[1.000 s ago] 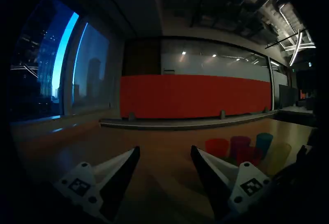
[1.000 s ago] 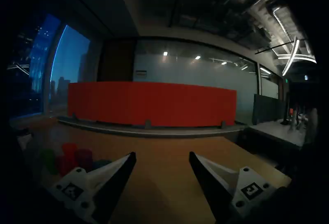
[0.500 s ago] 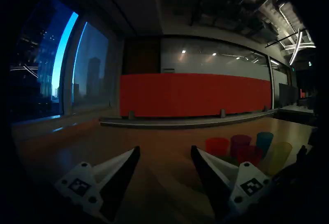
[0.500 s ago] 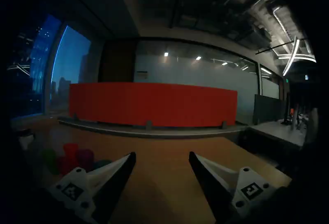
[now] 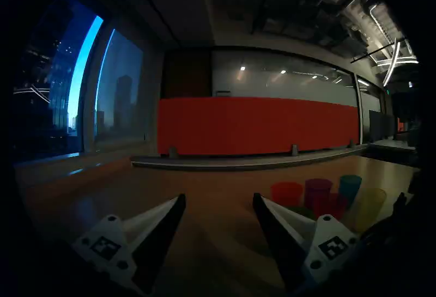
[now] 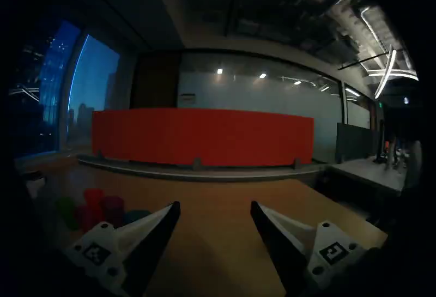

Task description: Pour water

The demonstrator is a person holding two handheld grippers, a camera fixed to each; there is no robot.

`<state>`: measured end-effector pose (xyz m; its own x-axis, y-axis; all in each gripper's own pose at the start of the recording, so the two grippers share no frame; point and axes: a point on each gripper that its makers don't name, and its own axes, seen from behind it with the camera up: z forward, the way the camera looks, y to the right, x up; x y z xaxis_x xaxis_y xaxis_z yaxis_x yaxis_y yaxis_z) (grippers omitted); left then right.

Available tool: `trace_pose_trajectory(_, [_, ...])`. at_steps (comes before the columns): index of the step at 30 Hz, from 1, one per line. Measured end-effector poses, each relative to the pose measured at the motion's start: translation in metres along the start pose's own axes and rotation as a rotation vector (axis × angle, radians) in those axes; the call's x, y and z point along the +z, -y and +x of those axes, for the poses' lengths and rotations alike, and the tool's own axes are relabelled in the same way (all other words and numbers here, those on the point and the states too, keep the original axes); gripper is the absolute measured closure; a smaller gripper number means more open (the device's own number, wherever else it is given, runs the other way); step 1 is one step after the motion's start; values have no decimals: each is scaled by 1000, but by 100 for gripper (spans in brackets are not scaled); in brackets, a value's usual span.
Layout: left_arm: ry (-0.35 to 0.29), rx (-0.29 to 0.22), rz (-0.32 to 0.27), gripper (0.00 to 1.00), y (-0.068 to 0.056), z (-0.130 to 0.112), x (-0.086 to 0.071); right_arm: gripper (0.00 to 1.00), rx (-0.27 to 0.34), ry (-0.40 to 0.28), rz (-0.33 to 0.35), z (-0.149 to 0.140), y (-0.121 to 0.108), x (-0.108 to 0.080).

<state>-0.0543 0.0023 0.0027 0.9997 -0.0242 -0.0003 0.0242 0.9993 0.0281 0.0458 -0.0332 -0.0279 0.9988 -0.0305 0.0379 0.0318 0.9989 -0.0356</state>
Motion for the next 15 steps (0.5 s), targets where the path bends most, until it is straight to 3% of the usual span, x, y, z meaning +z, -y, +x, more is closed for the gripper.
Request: trace_pose_trajectory(15, [0, 1, 0, 9, 0, 0, 0, 0, -30, -40, 16, 4, -4, -6])
